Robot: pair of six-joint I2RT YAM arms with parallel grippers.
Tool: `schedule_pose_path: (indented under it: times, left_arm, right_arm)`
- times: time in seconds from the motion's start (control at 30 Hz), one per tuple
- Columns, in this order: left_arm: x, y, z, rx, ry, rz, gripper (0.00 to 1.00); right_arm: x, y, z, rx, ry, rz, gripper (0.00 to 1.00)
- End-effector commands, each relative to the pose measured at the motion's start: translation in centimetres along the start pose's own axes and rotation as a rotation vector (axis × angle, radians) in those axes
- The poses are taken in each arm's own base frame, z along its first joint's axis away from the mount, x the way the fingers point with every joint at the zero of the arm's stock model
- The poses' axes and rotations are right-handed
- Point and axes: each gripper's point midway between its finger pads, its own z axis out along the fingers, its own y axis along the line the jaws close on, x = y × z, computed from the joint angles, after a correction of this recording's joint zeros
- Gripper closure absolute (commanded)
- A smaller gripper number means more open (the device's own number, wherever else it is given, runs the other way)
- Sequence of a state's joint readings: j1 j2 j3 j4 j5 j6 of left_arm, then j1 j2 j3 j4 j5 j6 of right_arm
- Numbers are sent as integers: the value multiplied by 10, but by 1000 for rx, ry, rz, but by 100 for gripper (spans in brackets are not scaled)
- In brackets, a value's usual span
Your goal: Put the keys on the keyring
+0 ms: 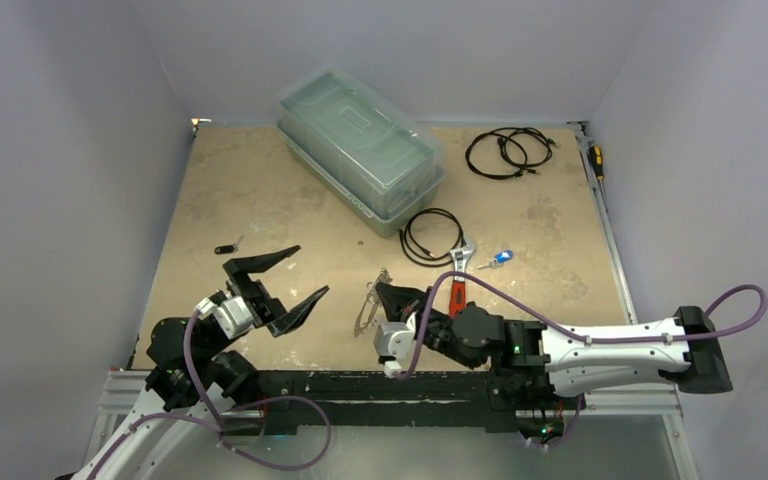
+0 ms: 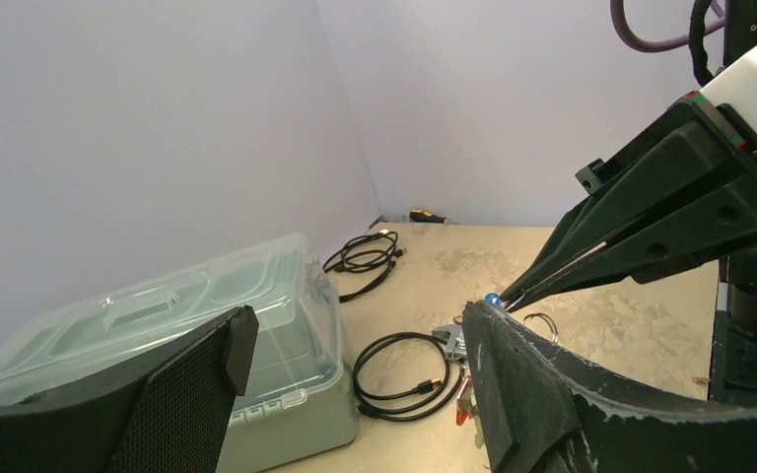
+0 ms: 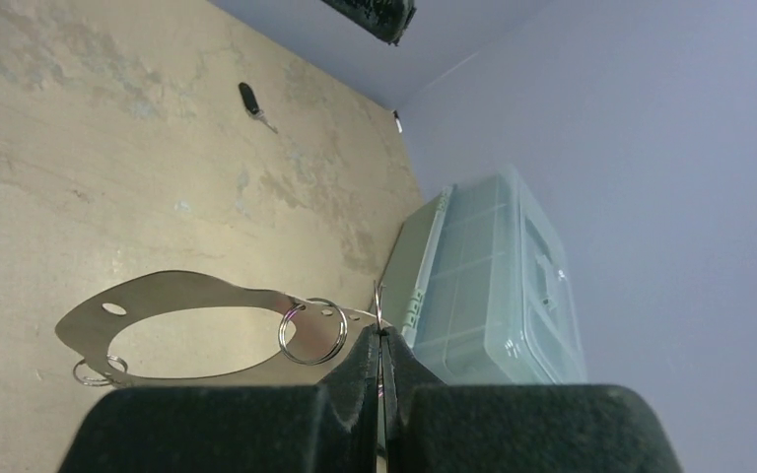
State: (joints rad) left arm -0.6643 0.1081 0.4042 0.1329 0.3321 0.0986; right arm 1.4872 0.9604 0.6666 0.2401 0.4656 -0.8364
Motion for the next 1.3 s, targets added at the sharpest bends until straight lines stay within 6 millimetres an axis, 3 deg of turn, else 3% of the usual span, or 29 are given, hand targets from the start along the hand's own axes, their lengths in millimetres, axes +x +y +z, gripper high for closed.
schedule_pose_path:
  times: [0.0,0.37,0.6,0.73,1.07,1.27]
  left_arm:
    - [-18,5,0,-18,-33,23,21]
    - [-2,7,9,-20,30,-21,20]
    - [3,4,14,1,48,-44,20]
    - [2,-1,14,28,42,-44,20]
    - [13,-21,20,151,79,-85,21]
    - [17,-20,27,125,96,-203,21]
  right_arm:
    - [-24,-33,-12,133,-119,70,100]
    - [-32,-38,-38,166,-266,219,100]
    - [-80,-46,-94,74,-634,347,100]
    - [-95,-44,-106,5,-703,351,100]
    - [-99,-43,-100,-5,-691,344,100]
    - [-85,-59,-90,94,-601,397,100]
